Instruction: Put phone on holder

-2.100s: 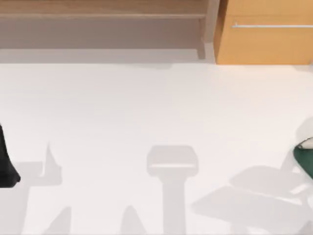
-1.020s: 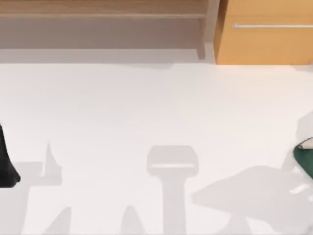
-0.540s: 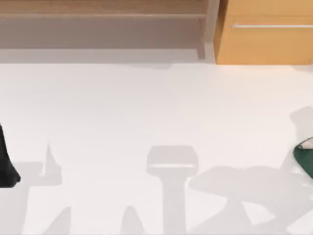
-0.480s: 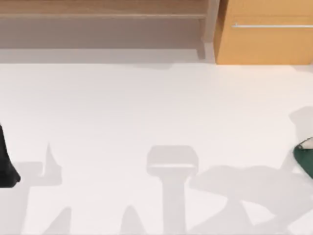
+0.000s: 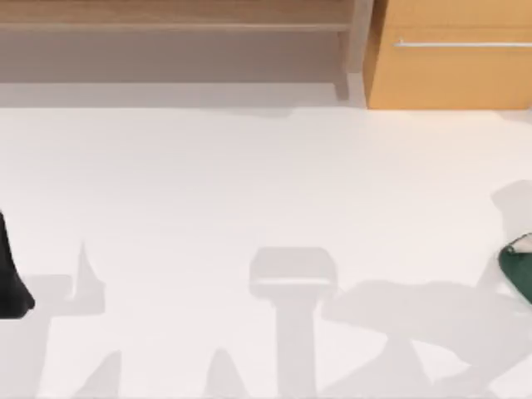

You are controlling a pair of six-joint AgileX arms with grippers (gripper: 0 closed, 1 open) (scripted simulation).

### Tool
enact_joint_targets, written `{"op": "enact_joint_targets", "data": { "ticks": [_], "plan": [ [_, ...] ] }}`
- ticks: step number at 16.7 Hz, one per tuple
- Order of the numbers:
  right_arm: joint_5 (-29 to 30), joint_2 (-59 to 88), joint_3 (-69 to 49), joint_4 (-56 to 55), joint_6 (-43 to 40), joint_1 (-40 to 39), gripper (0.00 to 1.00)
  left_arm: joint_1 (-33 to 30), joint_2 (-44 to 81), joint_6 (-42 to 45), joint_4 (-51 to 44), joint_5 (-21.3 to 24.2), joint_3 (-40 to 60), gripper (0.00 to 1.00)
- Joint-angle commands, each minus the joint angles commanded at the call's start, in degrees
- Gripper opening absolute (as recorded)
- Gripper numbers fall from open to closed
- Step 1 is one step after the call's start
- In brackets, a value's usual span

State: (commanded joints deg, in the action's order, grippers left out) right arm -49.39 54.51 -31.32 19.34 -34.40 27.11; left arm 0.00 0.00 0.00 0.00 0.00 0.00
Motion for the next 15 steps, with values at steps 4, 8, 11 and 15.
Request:
{"op": "enact_joint_targets", "data": {
  "ticks": [4, 8, 11, 15],
  "plan": [
    [0.00, 0.00, 0.00, 0.00, 0.00, 0.00, 0.60, 0.00, 0.00, 0.00, 0.00, 0.00, 0.00, 1.00],
    [0.00, 0.00, 0.00, 0.00, 0.00, 0.00, 0.90, 0.00, 0.00, 0.00, 0.00, 0.00, 0.00, 1.00],
    [0.00, 0.00, 0.00, 0.00, 0.00, 0.00, 1.00, 0.00, 0.00, 0.00, 0.00, 0.00, 0.00, 1.00],
    [0.00, 0.00, 0.00, 0.00, 0.00, 0.00, 1.00, 0.00, 0.00, 0.00, 0.00, 0.00, 0.00, 1.00]
  ]
}}
